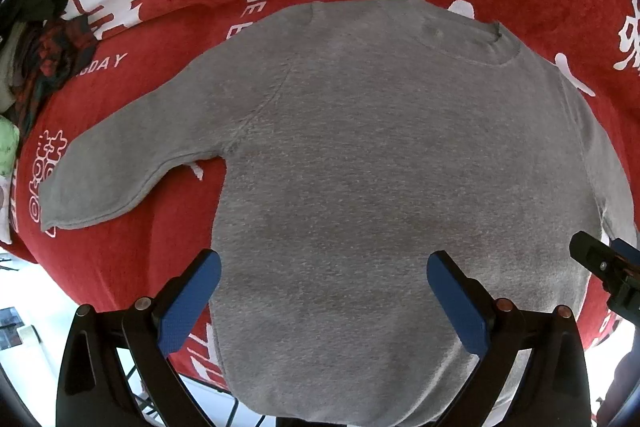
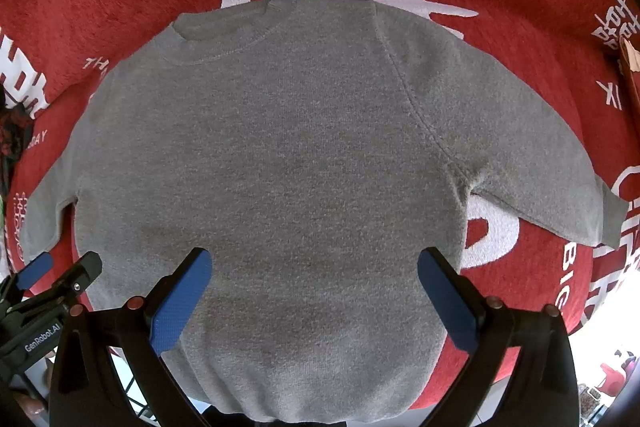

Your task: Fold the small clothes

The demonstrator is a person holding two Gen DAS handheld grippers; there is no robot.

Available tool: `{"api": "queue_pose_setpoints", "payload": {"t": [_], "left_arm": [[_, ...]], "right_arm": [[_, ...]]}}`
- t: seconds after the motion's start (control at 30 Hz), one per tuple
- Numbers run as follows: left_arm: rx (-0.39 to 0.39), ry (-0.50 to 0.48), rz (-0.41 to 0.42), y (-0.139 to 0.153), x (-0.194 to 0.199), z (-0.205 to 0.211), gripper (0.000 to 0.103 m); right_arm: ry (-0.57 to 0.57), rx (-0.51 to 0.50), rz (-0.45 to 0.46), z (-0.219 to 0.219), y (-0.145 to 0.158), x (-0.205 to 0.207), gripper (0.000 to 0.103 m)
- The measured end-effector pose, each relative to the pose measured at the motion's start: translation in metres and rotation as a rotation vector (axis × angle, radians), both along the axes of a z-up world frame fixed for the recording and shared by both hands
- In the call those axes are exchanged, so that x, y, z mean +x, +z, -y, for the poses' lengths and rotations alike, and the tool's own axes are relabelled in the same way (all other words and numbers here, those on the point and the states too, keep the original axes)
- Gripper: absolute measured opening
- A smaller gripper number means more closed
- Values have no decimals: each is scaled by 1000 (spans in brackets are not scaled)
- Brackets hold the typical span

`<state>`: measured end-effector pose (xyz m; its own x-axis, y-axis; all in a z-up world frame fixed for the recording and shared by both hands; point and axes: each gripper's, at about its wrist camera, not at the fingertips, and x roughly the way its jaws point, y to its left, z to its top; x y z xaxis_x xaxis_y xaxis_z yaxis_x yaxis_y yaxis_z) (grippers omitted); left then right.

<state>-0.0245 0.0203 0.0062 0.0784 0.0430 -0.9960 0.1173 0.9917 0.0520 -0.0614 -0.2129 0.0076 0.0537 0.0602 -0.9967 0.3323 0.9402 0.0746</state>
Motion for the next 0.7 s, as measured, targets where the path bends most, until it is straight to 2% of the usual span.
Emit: {"api": "queue_pose_setpoints", "payload": {"t": [0.7], "left_arm": [[-25,33,-10,-7,3,-19,103]], "right_arm": [[37,-15,-19,-13,-2,9,103]]}}
